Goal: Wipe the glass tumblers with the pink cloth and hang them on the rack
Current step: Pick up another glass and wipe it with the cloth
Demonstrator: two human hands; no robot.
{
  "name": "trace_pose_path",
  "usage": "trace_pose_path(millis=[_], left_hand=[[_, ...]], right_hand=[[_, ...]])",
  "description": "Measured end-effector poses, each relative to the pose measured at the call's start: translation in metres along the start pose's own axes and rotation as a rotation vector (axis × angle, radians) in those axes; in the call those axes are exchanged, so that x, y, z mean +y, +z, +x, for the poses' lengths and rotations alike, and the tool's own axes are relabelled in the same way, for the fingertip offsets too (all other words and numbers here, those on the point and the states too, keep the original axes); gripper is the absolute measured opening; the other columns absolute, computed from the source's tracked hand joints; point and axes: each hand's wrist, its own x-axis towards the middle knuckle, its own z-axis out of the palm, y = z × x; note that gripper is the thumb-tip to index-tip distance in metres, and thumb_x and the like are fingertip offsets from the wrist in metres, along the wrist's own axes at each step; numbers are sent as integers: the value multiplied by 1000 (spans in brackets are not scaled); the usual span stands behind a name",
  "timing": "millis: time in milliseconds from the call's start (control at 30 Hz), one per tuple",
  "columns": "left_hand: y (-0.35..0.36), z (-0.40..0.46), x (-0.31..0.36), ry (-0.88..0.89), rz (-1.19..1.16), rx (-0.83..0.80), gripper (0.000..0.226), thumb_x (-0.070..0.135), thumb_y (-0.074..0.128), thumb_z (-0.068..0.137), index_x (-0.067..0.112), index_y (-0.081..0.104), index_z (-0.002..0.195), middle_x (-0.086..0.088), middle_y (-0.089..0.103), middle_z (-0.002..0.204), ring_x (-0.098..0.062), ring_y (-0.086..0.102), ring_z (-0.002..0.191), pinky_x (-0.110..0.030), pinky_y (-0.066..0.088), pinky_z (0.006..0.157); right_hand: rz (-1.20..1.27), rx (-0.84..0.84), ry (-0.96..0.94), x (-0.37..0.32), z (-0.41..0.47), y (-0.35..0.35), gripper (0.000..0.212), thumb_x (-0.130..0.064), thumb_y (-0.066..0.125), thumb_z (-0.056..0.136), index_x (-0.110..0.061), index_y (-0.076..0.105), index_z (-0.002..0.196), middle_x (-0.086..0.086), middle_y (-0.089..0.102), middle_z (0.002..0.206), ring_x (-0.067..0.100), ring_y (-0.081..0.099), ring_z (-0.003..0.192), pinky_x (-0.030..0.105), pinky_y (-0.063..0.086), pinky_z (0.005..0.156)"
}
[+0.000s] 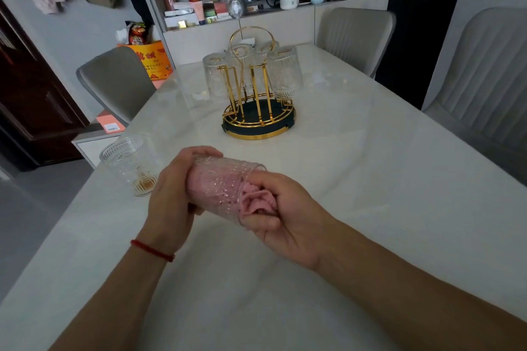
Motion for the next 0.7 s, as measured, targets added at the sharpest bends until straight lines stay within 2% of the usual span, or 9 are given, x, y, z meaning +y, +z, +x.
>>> trace_pose_path(millis=[100,200,267,333,400,467,567,633,700], left_hand=[[-3,3,3,0,-38,-120,47,45,38,102,17,74,116,-15,69,105,-38,57,93,-50,44,78],[-3,3,10,-219,-41,-222,52,36,32,103,10,76,95,-14,64,76,-28,52,63,-37,37,58],[1,4,12,-402,175,-63,52,49,38,103,14,74,88,-10,55,63,-23,48,51,-29,35,51],[8,4,6,-434,230,59,49,54,49,101,14,76,95,-10,58,65,-25,50,53,-24,33,50],[15,0,2,-334,98,145,41,45,53,99,19,81,89,-10,66,76,-31,54,70,-26,32,56],[20,-4,3,-166,24,198,41,39,49,101,24,79,78,-1,72,81,-30,59,81,-27,38,54],[19,-8,2,101,25,146,43,35,36,107,24,75,91,6,75,93,-17,69,84,-27,55,59],[12,-5,-1,115,24,12,47,41,32,106,17,73,107,-3,72,100,-27,64,85,-36,51,65],[1,1,4,-80,1,-135,54,39,30,101,7,72,114,-14,66,89,-29,55,65,-29,42,54]], right_hand=[[-101,0,-66,-6,-4,-1,33,-5,40,106,-2,62,82,5,53,65,6,44,35,17,32,26],[-585,22,-171,-13,-9,-4,33,-5,41,106,-11,58,79,-7,53,50,10,46,34,25,41,33],[-809,-1,-159,-11,-8,-7,34,-6,42,105,-18,56,77,-14,51,48,12,47,40,33,49,42],[-892,-2,-146,-4,-7,-6,39,-6,42,105,-23,54,72,-17,54,48,11,49,41,32,49,45],[-762,56,-137,1,-6,-4,33,-8,46,105,-21,56,76,-15,57,49,10,49,39,26,43,41],[-419,105,-79,2,-4,-4,22,-8,50,105,-13,58,85,-6,59,55,8,51,41,22,37,39],[-72,5,-27,0,-2,-4,15,-9,45,107,0,56,100,4,57,66,6,51,43,16,34,33],[-146,0,-58,-4,-4,-6,21,-8,43,107,-2,54,90,3,55,60,7,50,38,17,34,28],[-355,0,-106,-8,-6,-8,23,-8,42,107,-7,54,87,-2,58,53,9,51,35,19,39,30]])
